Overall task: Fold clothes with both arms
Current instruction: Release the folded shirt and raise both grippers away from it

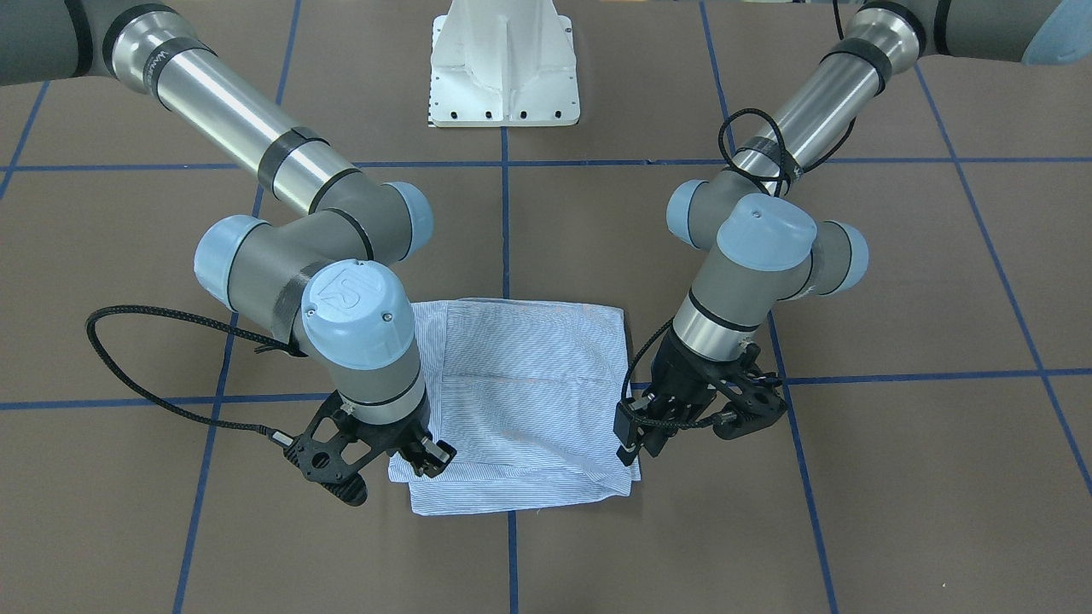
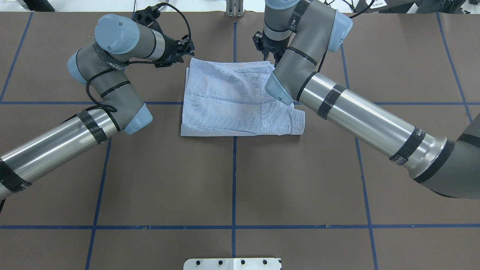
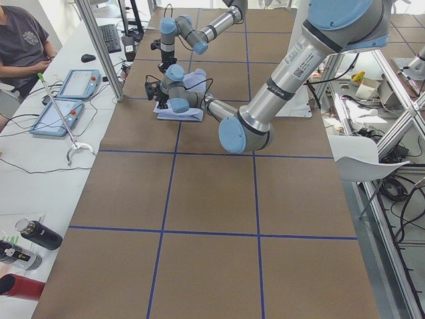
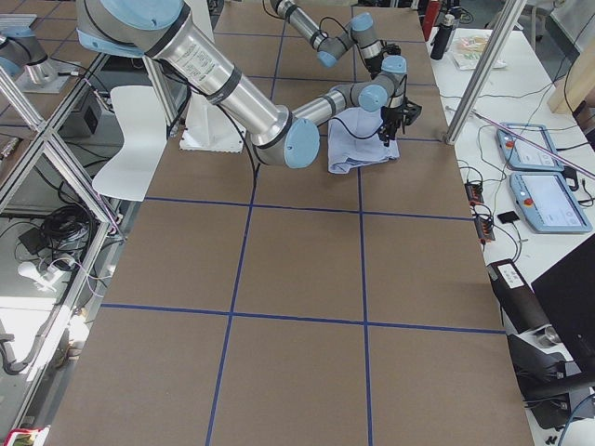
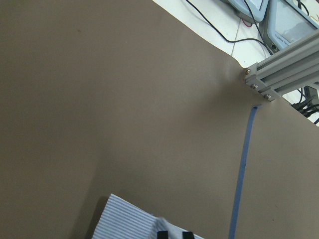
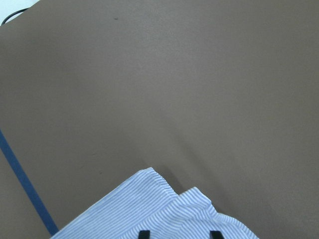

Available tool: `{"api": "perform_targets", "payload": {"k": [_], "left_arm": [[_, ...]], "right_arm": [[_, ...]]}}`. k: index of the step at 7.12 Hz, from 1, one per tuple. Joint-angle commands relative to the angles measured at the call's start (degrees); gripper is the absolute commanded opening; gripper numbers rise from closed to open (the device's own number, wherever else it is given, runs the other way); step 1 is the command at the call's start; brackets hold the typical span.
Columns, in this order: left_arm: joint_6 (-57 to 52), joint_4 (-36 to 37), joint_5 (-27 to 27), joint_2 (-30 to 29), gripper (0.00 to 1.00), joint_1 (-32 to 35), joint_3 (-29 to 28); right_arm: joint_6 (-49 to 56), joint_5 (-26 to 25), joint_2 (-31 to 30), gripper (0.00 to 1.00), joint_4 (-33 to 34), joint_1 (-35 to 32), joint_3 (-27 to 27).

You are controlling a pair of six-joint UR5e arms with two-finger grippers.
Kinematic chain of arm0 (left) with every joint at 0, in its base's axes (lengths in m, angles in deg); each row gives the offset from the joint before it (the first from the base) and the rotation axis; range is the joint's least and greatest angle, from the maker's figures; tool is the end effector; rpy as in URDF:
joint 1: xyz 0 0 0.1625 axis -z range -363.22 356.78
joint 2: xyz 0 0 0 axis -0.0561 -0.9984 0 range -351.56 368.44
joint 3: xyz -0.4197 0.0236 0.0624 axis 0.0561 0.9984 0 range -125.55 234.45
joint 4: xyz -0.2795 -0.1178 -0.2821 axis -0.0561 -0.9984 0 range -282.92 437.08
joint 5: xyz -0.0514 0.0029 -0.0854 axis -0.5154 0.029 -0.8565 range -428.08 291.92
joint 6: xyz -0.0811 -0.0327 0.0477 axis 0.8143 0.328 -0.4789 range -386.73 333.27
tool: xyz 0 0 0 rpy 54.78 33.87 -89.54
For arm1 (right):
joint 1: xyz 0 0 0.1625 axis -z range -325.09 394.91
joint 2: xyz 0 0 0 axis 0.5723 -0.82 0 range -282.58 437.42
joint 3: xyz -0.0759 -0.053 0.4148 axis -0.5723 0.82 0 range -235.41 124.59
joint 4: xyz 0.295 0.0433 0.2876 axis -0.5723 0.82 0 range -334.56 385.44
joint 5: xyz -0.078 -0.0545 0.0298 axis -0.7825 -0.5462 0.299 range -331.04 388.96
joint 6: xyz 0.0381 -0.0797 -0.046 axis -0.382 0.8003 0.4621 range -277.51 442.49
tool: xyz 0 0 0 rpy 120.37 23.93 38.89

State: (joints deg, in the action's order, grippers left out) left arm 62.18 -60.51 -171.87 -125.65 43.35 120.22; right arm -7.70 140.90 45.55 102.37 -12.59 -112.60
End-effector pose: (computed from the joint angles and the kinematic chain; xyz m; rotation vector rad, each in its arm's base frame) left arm 0.4651 -0.6505 0.2794 0.2833 1.1736 -0.5554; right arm -0.5040 -0.6924 0.2297 -0.0733 -0.7681 0.6635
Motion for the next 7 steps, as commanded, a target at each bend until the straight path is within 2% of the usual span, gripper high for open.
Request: {"api": "perform_targets", "payload": {"k": [1,2,3,4,5,7], "left_arm": [[-3.0,-0.1,-0.6,0.1,0.99,2.0,0.4],[-3.5,-0.1,-4.2,1.2,0.99,2.8,2.2],[-8.0,0.6,-7.8,5.0,0.99,3.3,8.0],[-14.8,0.9,-9.1,10.5,0.99,4.1,14.2],[-24.7,3.1,-12.5,15.2,0.99,6.6,19.5],[-47.1,11.5,-14.8,23.7,0.99,11.9,29.2]], "right_arm": [[4.0,2.7,0.3,1.00,-0.4,-3.1,0.8],[5.1,2.8,-1.5,1.00,0.0,-4.3,-1.1],[9.5,3.5,-6.7,1.00,0.1,-5.7,-6.0],[15.3,5.6,-11.9,1.00,0.2,-8.0,-9.9],[21.3,7.5,-16.6,1.00,0.1,-11.4,-12.1],[39.1,13.5,-27.8,1.00,0.2,-20.7,-17.5]]}}
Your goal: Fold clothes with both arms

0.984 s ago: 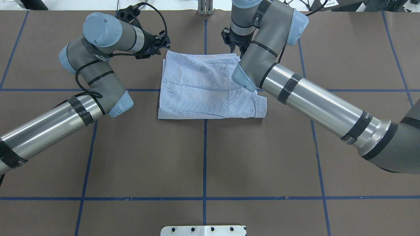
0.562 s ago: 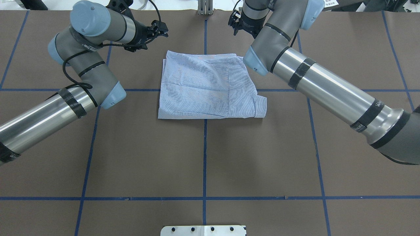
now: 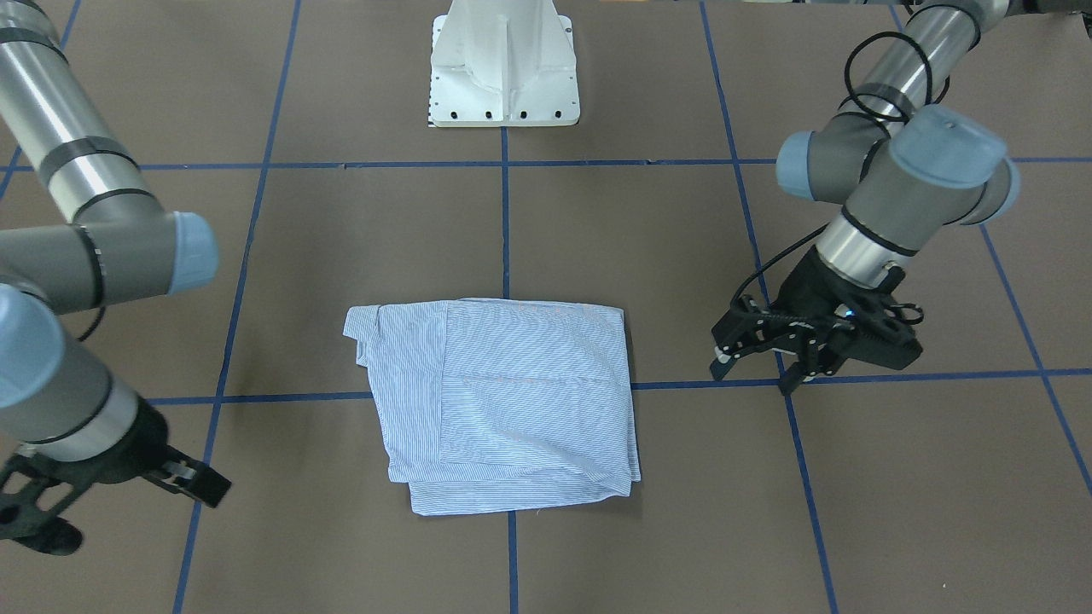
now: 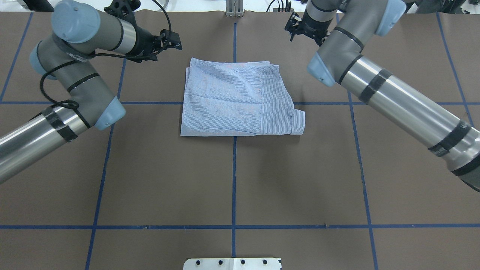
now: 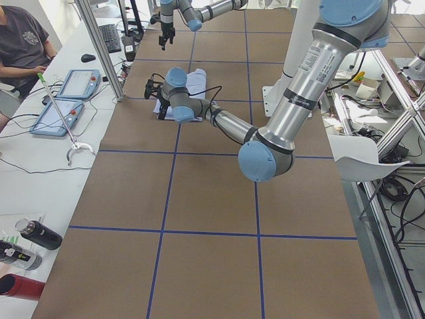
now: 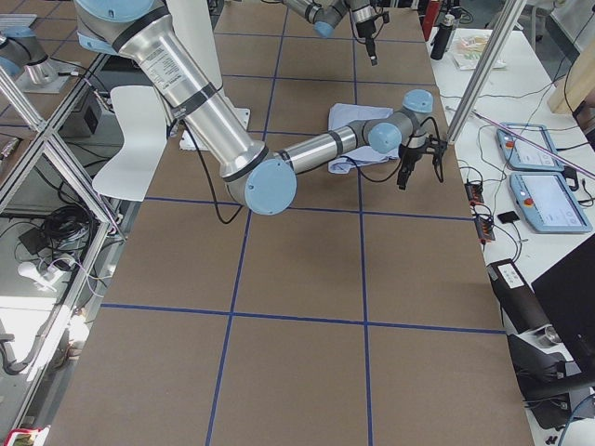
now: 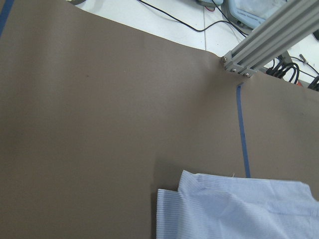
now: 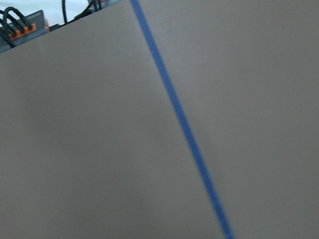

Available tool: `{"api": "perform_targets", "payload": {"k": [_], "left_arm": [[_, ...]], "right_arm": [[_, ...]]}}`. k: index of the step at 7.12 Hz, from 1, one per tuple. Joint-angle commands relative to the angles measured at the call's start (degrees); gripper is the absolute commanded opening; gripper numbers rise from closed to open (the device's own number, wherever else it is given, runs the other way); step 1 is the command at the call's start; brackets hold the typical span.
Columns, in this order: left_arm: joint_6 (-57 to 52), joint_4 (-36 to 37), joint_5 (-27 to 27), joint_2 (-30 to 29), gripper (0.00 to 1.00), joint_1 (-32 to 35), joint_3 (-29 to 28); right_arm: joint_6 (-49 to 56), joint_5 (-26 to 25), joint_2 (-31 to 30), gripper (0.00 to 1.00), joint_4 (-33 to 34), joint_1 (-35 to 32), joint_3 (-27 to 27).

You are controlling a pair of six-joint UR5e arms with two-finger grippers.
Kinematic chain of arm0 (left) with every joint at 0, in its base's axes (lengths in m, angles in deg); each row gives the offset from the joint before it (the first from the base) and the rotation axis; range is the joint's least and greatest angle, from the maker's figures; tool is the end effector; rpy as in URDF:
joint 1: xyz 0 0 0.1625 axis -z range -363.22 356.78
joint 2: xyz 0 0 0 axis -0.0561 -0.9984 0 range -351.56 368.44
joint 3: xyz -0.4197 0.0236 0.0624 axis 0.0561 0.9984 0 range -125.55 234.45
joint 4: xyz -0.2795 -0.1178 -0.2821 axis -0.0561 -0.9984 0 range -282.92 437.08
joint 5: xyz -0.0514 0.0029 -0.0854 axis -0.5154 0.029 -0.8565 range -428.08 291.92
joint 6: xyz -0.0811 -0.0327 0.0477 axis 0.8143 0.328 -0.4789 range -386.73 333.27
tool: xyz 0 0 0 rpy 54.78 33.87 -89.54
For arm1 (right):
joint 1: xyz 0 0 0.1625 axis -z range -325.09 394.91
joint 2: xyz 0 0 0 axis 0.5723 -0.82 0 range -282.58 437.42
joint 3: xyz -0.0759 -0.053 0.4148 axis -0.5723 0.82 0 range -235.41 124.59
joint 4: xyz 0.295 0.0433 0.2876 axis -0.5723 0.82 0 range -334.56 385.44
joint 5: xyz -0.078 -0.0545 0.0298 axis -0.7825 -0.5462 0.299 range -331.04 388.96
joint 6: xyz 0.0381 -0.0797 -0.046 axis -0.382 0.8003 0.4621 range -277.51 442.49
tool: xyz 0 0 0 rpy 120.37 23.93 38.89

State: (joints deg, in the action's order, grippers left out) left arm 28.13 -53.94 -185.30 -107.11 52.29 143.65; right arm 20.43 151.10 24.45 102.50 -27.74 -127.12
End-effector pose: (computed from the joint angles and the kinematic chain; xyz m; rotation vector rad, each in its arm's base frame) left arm 0.3021 -0.5945 0.3270 0.5024 1.0869 -0.0395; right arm -0.2761 -0.7089 0.3952 -0.0019 -0.7721 0.4208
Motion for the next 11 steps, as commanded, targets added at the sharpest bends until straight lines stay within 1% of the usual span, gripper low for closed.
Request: {"api": "perform_targets", "payload": {"k": [1,2,3,4,5,6,7,8,9,10,11], "left_arm": [[-22.1,7.6,-1.3,9.7,0.99,4.9,9.4],[-29.0,8.8,-3.5,15.7,0.99,9.1,13.6],[-35.7,9.6,-7.2,22.5,0.99,13.4,17.5],[-42.3,9.7,-8.3,28.7,0.99,16.7,20.4],[-48.7,9.7,-10.5,32.9,0.99,19.9,20.7],[-55.0,9.8,-14.1,37.6,0.99,23.5,20.5],[-55.6,11.7,-17.5,38.6,0.99,25.7,20.1],[-55.7,19.4,-20.6,37.6,0.99,29.7,20.6],[-55.8,20.9,-20.6,36.6,0.99,30.4,20.2],[-56.0,20.8,-19.6,36.4,0.99,30.5,20.1],[-56.2,20.6,-18.5,34.4,0.99,30.5,17.9]], "right_arm": [[19.7,4.2,-11.5,1.00,-0.1,-9.9,-3.9],[28.1,4.9,-16.6,1.00,-0.3,-13.7,-4.3],[36.8,5.7,-21.4,1.00,-0.8,-18.0,-4.5],[43.2,7.3,-25.6,1.00,-0.9,-21.3,-5.0],[48.7,7.4,-30.6,1.00,-0.7,-23.9,-8.2],[51.3,7.5,-35.1,1.00,-0.2,-26.7,-12.3],[51.3,7.5,-38.9,1.00,-0.1,-26.7,-16.8],[51.3,7.5,-41.9,1.00,0.0,-26.6,-19.9],[51.3,7.6,-44.8,1.00,0.4,-26.6,-24.1],[51.3,10.0,-44.7,1.00,7.3,-25.7,-29.8],[51.6,9.5,-43.7,1.00,15.7,-24.3,-33.5]]}}
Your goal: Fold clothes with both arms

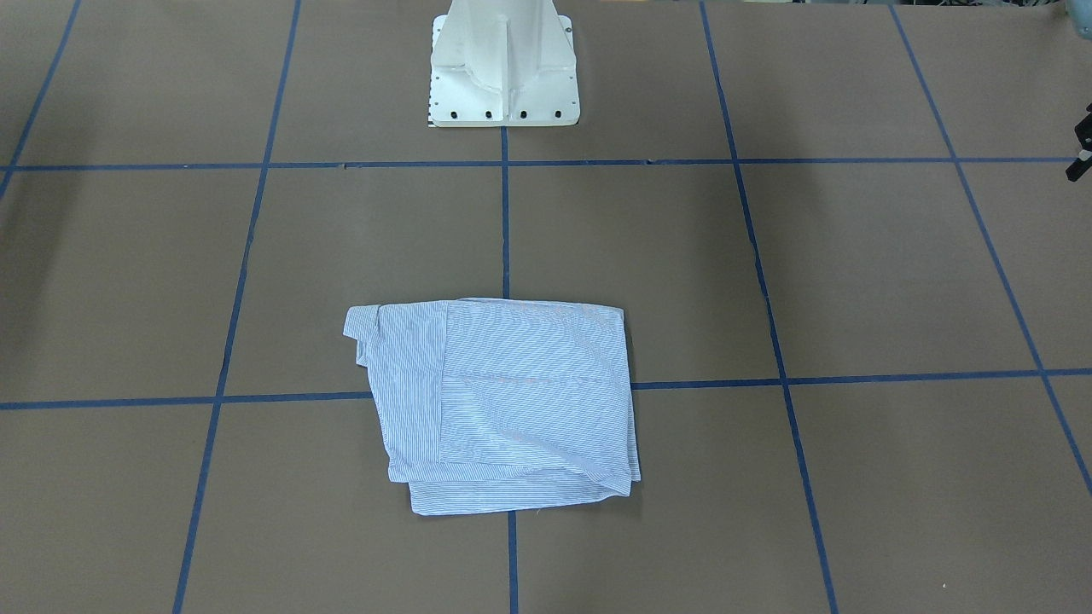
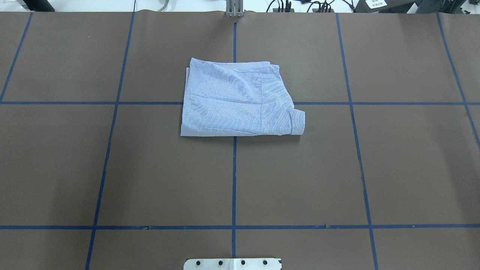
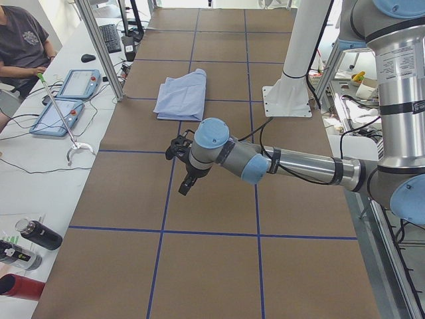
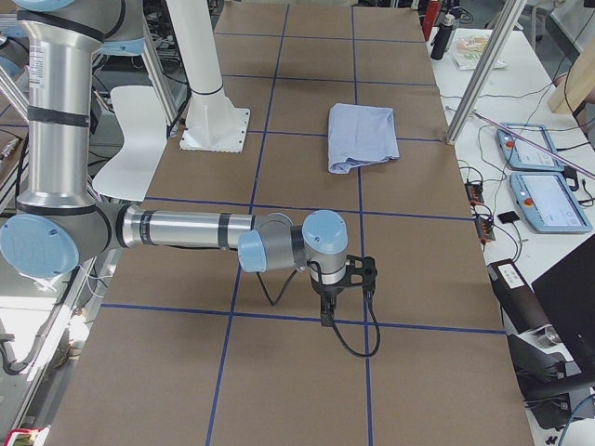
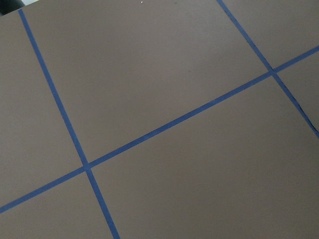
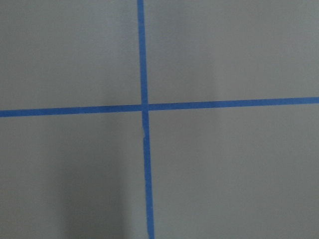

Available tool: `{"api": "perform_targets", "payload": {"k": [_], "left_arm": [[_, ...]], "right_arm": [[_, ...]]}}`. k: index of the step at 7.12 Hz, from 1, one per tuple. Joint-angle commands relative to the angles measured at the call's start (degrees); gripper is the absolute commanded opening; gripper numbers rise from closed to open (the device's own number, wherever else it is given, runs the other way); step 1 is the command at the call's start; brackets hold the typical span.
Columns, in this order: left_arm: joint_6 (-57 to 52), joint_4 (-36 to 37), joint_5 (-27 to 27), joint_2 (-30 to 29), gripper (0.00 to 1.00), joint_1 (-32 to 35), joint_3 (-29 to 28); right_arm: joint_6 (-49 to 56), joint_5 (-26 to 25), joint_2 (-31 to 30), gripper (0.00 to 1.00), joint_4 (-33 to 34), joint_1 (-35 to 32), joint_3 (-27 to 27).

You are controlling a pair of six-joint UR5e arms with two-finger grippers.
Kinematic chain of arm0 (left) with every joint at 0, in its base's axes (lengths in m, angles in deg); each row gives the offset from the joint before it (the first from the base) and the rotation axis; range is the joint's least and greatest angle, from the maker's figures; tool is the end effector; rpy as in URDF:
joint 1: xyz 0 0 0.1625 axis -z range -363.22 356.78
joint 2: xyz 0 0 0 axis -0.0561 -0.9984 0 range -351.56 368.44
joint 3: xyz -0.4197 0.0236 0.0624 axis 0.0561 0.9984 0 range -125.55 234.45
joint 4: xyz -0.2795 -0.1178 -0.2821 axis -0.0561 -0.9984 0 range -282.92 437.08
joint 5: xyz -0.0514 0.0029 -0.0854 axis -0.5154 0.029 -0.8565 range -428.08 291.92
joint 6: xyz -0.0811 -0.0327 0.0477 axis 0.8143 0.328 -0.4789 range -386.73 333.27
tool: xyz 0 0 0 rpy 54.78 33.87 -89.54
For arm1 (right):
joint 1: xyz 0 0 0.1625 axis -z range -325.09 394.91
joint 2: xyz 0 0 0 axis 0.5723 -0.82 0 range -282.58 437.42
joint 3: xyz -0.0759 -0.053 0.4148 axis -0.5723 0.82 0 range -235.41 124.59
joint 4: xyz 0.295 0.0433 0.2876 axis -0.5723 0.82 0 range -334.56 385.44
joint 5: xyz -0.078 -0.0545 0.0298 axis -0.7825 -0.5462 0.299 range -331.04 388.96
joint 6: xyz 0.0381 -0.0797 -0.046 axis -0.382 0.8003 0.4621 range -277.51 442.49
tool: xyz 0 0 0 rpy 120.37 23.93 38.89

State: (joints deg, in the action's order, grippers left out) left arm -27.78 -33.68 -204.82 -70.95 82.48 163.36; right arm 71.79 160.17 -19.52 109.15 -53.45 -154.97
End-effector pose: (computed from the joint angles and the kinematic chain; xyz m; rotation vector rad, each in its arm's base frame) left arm -0.0283 -0.4335 0.5347 0.4568 0.8125 0.2934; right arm 0.0549 -0.4523 0.6251 0.0707 -0.7297 0.0951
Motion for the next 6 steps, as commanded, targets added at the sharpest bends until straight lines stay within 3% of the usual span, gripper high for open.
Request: {"api": "perform_targets", "payload": {"k": [1,6], "left_arm": [[-0.3,1.0,1.7,-3.5,0.99,0.3,-2.3],[0.4,0.5,3.5,-3.2,1.00,0.5,-2.7]], "right_arm": [[0.2,1.1,0.8,1.00,9.4,1.4,-5.6],[-0.2,1.3,0.6,1.00,8.5,1.5,-2.7]]}}
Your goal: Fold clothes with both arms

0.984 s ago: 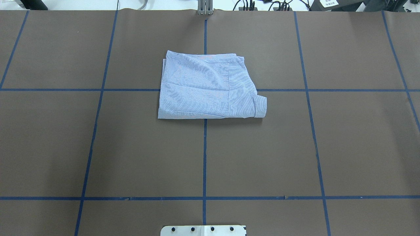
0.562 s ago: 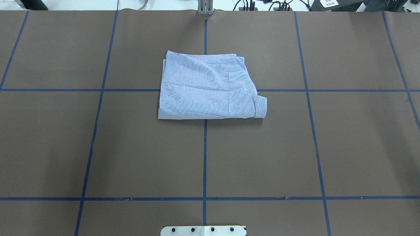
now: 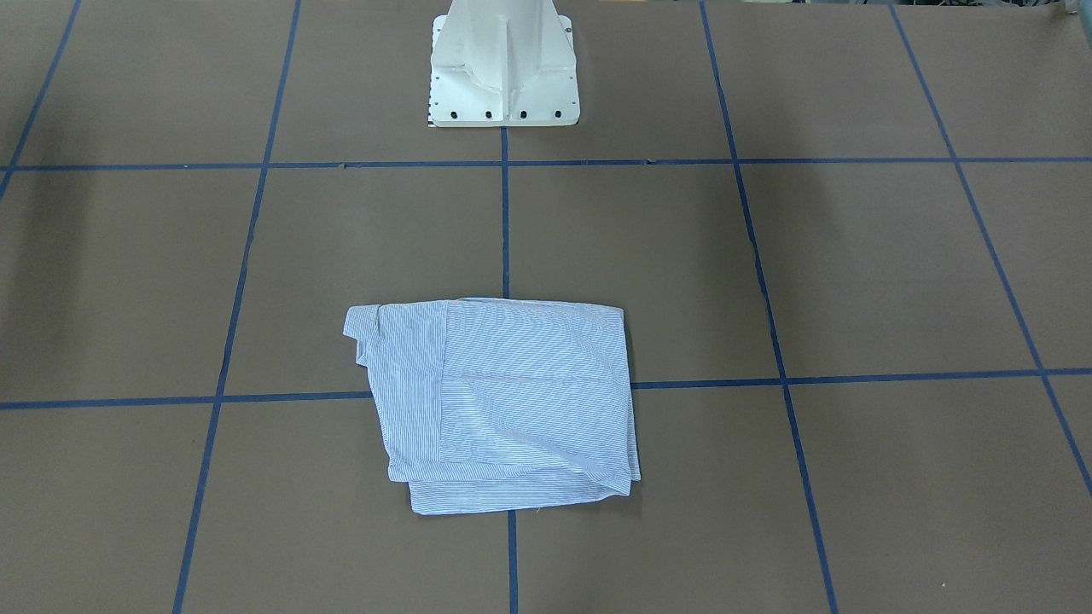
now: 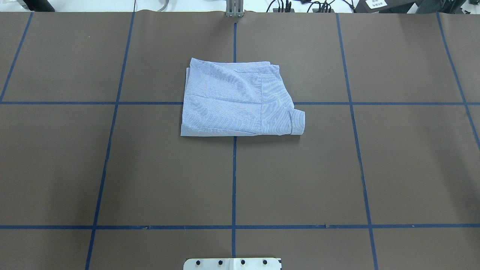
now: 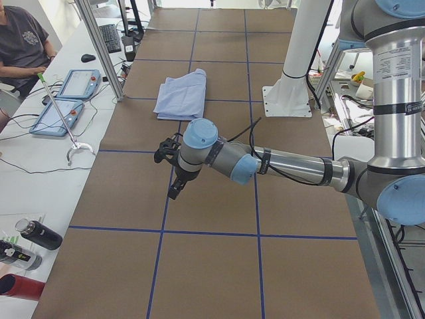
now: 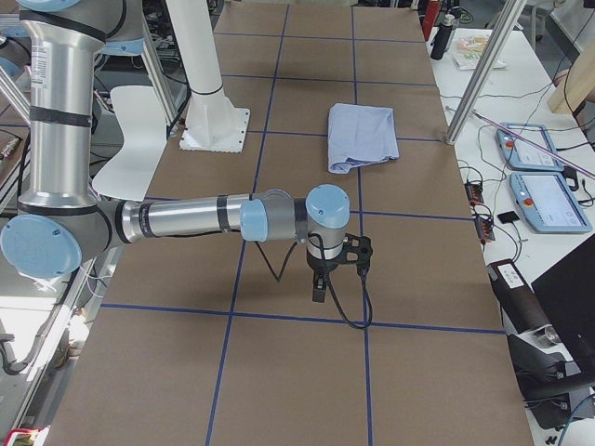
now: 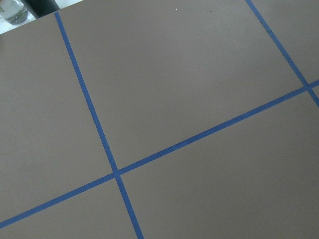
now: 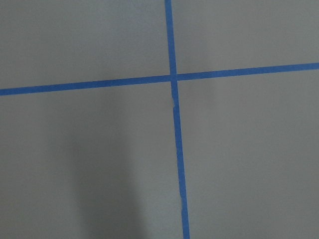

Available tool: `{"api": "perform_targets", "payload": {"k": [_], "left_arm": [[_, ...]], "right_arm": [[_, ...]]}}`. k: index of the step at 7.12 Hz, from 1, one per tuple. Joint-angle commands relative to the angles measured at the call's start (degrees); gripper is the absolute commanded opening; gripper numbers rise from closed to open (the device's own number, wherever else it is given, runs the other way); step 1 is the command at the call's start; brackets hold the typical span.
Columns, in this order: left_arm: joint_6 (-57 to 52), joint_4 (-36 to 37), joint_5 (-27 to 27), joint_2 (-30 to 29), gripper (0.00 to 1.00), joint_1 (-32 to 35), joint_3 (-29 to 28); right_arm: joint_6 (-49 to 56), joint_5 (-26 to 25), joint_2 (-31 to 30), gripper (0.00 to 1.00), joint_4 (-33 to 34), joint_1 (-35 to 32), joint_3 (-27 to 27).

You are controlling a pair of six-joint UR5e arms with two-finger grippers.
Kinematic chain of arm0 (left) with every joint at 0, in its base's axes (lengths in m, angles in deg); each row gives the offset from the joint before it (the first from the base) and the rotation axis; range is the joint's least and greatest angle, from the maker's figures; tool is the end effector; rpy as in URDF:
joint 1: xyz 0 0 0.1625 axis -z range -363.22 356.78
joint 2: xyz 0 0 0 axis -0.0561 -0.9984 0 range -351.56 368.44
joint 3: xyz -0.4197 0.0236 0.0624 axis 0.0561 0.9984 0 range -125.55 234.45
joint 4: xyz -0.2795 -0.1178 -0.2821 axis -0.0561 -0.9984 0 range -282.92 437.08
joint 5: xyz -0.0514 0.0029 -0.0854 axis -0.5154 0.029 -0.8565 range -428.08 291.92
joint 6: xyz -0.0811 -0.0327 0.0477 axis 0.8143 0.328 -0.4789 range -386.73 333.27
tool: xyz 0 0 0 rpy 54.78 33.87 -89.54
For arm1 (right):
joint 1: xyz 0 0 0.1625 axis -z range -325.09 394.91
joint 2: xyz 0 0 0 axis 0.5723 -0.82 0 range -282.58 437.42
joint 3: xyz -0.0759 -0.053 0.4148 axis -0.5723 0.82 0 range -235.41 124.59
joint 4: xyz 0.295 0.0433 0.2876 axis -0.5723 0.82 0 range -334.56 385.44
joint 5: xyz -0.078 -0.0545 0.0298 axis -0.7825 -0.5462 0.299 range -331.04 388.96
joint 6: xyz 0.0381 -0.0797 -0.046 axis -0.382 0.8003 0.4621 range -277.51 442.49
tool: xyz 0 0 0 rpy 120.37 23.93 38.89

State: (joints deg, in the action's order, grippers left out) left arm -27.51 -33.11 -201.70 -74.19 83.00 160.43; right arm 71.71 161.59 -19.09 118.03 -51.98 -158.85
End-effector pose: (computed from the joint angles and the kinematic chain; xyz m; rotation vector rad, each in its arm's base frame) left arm -0.0343 -0.4586 0.5403 0.4591 0.7582 0.2656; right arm 0.0416 -0.4490 0.6030 -0.0183 -0.7471 0.0995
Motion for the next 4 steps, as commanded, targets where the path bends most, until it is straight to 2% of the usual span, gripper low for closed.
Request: {"api": "perform_targets", "payload": {"k": [1,4], "left_arm": [[0.2,0.0,0.0,-0.2,1.00,0.0,0.5],[-0.4,-0.3,-0.1,-0.4,1.00,-0.2,0.5]], "right_arm": [[0.0,0.2,0.6,1.00,-0.5,0.1,1.6],[5.5,0.0,1.0,1.00,-0.5,1.3,1.6]]}}
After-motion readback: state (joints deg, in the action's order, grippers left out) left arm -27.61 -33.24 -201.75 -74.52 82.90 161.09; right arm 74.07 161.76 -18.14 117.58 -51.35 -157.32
